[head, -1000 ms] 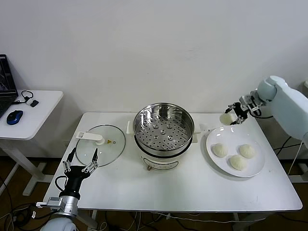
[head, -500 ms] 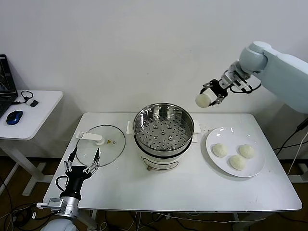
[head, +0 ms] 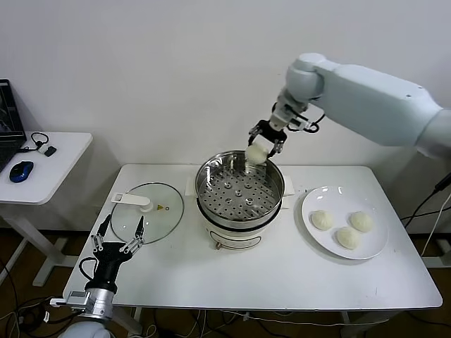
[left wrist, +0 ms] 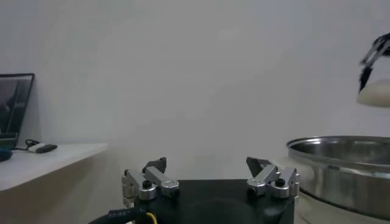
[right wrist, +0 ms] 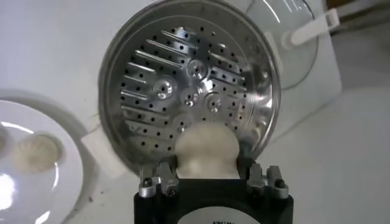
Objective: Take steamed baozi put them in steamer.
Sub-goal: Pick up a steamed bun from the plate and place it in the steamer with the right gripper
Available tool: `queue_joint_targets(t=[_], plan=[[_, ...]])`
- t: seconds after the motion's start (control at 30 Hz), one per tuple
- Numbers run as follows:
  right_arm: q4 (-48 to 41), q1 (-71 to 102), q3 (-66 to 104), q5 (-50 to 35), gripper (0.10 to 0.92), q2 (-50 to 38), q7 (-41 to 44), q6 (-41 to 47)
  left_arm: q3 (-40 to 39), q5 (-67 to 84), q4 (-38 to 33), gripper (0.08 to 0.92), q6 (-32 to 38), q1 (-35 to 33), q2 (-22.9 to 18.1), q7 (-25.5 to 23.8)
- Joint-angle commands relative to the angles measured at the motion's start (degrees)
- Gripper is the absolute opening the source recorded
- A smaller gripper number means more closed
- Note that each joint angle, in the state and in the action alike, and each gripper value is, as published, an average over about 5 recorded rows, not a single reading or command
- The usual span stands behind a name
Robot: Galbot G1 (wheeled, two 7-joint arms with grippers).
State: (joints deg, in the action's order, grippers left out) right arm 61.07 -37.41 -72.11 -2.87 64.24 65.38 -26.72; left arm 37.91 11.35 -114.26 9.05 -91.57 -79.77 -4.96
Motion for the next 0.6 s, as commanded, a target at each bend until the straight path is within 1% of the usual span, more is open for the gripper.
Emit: queue_joint_targets(t=[0.03, 0.13, 0.27, 0.43, 0.6], plan=[[-13.0, 7.1, 2.3, 14.0, 0.649, 13.2, -0.7, -8.6, 0.1, 0.5, -0.4, 0.823, -0.2, -0.1, -0.1, 0.1], [-16.7, 9.3, 4.5, 18.0, 0.653, 14.7, -1.0, -10.6, 0.3, 1.0, -0.3, 0.823, -0.1, -0.3, 0.1, 0.1], [-19.3, 11.2, 6.2, 21.0, 0.653, 15.7, -1.4, -12.1, 0.7, 1.6, -0.2, 0.823, 0.0, -0.6, 0.5, 0.1], [-20.1, 12.9, 9.0, 25.6, 0.653, 16.4, -1.8, -13.4, 0.9, 2.0, -0.2, 0.823, 0.1, -0.7, 0.5, 0.1], [-19.9, 13.9, 9.7, 27.0, 0.653, 16.0, -1.7, -13.5, 1.0, 2.1, -0.2, 0.823, 0.3, -1.1, 0.5, 0.2]])
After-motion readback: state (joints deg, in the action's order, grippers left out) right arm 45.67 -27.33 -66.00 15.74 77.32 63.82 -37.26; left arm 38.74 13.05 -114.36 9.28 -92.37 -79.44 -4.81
